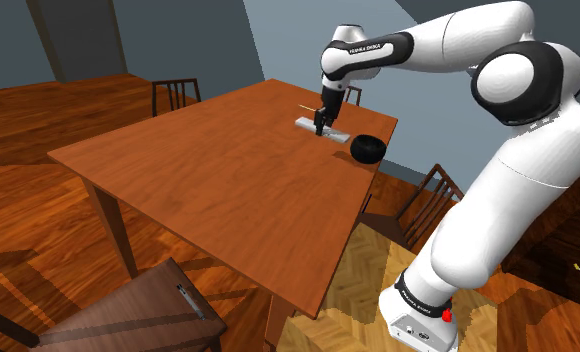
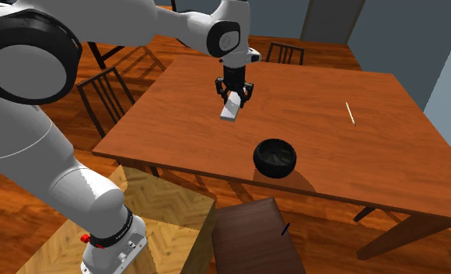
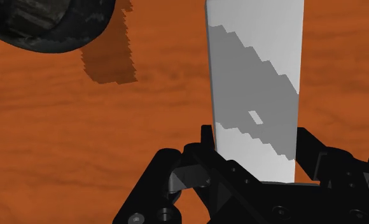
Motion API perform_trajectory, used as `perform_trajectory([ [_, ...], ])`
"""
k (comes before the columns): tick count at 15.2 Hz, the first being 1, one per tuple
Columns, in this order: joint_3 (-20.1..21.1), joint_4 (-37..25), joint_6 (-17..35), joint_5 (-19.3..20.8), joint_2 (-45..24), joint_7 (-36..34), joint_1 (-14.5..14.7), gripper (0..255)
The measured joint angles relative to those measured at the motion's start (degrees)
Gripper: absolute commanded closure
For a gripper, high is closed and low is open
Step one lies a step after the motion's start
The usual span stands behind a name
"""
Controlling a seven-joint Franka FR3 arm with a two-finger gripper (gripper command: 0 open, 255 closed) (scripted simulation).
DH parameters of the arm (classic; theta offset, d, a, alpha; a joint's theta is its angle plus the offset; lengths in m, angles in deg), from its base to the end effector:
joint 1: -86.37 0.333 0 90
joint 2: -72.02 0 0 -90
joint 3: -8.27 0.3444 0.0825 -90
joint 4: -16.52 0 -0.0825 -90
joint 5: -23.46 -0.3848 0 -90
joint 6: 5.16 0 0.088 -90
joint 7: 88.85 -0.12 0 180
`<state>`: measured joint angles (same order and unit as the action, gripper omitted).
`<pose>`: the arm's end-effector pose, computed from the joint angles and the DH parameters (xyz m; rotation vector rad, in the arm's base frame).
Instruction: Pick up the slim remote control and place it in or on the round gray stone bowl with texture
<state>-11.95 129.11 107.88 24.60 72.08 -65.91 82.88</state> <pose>0.5105 -0.2259 0.4870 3.1216 -0.0089 0.0016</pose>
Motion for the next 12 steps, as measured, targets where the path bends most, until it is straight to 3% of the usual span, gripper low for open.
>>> perform_trajectory([
  [5,-0.21,-2.06,-3.18,0.42,1.21,0.36,-0.22,255],
  [12,-4.7,-1.31,-3.58,1.08,2.66,8.73,-4.42,255],
])
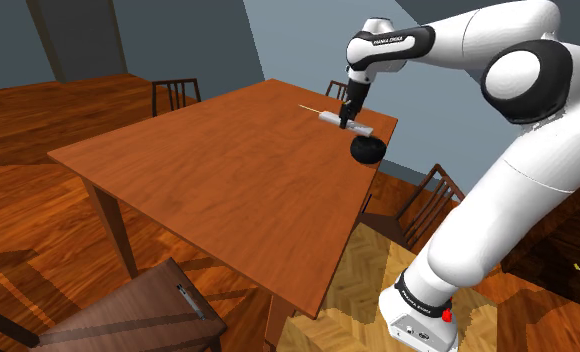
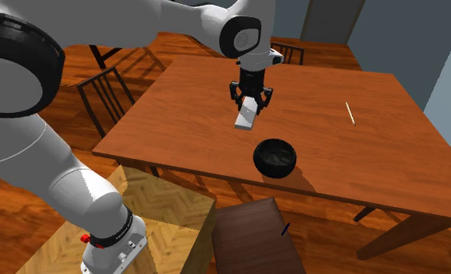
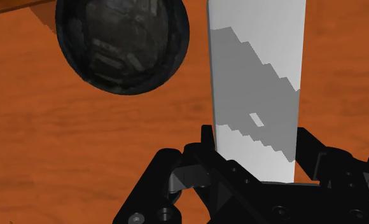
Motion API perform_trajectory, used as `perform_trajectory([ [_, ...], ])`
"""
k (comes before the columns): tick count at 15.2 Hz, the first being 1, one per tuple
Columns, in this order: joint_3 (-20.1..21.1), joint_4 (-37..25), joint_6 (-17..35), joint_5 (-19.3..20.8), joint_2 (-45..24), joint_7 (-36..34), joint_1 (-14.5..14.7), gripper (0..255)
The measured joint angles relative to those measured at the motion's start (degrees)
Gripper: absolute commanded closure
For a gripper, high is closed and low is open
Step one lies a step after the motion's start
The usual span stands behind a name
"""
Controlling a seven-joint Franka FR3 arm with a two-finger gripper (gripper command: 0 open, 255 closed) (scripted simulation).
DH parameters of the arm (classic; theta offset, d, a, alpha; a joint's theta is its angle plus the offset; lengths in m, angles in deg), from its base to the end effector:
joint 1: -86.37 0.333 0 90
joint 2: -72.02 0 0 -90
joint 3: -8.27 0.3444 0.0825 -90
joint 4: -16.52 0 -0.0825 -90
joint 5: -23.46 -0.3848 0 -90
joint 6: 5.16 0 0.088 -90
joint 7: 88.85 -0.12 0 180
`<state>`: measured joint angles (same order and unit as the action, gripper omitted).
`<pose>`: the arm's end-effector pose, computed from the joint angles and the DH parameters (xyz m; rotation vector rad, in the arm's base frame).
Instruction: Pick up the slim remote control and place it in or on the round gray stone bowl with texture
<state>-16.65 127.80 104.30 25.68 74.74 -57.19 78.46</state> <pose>0.4567 -0.3026 0.5156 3.1214 -0.0116 0.0012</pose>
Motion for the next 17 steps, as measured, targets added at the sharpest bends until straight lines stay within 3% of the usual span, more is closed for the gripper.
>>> perform_trajectory([
  [11,-8.02,-3.27,0.27,-2.04,-3.73,16.06,-7.4,255],
  [17,-8.61,-1.3,3.43,-2.93,-5.19,17.76,-8.08,255],
])
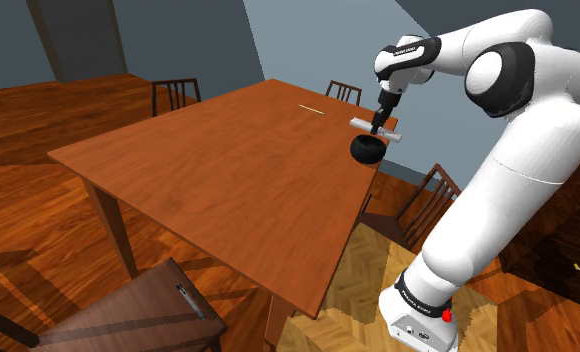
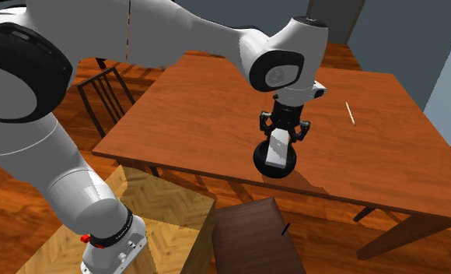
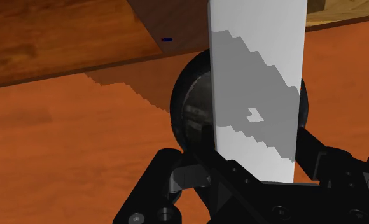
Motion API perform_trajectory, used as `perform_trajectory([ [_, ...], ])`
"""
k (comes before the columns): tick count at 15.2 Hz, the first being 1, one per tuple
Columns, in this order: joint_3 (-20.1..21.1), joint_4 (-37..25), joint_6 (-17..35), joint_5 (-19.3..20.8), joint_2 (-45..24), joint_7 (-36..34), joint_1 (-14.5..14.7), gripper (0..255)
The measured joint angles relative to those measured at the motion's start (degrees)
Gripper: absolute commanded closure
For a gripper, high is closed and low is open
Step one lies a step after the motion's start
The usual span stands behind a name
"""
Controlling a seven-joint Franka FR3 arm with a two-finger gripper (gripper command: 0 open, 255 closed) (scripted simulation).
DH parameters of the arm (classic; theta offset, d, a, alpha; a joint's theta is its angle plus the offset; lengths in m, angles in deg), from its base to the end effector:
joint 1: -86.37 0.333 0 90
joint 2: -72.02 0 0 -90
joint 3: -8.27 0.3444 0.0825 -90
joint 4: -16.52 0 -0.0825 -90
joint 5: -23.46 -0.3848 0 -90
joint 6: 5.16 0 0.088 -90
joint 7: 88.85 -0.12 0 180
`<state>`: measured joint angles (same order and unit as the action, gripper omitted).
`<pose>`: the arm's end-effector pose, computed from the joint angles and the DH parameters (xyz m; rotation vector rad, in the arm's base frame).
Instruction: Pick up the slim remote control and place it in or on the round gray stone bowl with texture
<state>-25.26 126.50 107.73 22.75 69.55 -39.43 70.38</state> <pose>0.3752 -0.4321 0.4875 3.1222 -0.0092 0.0005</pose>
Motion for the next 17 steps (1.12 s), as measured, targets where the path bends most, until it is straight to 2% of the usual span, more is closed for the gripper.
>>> perform_trajectory([
  [8,-0.08,4.15,5.74,-1.24,-1.91,0.98,-0.3,255],
  [14,-0.05,4.31,6.2,-1.43,-2.07,1.06,-0.3,255],
  [15,-0.04,4.31,6.21,-1.43,-2.07,1.05,-0.3,0],
  [17,-0.05,4.38,6.24,-1.43,-2.14,1.04,-0.3,0],
])
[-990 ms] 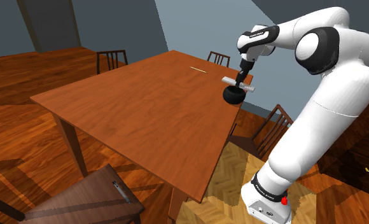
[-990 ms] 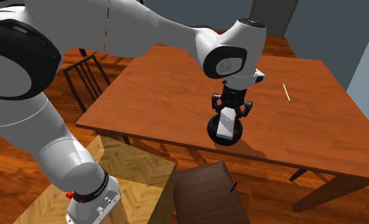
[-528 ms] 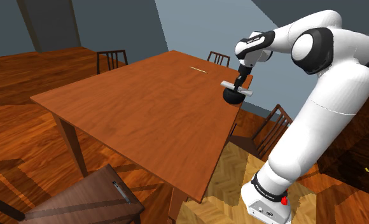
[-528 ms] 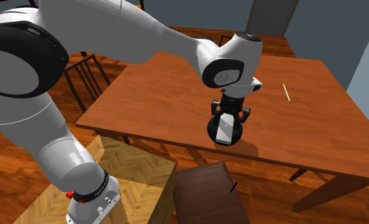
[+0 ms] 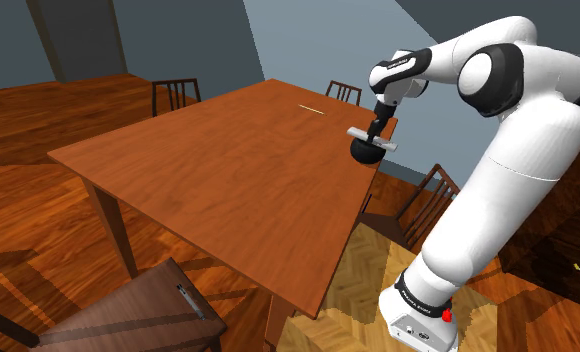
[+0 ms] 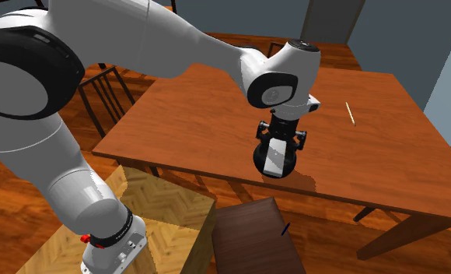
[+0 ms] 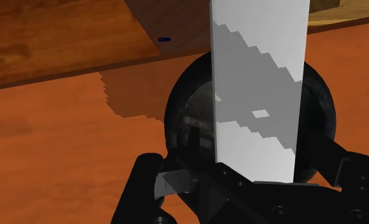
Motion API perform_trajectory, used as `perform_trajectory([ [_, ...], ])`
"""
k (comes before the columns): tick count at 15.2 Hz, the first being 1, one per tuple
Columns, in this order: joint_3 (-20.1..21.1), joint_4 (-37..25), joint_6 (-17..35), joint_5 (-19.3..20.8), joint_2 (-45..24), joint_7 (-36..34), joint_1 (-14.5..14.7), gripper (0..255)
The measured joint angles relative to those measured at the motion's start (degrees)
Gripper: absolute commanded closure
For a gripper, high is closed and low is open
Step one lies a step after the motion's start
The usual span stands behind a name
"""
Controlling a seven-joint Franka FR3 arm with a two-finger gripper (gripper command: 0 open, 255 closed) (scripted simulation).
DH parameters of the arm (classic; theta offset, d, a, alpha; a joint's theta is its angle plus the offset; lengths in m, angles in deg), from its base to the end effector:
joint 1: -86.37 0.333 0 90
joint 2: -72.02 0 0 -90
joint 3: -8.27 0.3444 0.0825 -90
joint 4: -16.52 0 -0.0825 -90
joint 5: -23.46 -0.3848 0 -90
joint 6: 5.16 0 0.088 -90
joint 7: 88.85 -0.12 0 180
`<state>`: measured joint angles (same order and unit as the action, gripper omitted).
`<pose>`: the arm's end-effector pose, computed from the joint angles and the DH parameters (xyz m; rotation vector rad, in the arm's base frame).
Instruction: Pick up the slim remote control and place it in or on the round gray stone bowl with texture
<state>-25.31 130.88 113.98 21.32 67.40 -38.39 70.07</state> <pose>0.3757 -0.4333 0.4431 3.1213 -0.0093 0.0025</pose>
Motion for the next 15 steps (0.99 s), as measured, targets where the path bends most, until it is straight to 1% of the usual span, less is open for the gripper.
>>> perform_trajectory([
  [4,0.0,0.01,0.01,0.0,-0.03,0.01,-0.01,0],
  [9,0.01,-4.17,-5.84,1.34,2.07,-0.94,0.28,0],
  [15,0.03,-4.88,-6.92,1.59,2.43,-1.1,0.33,0],
])
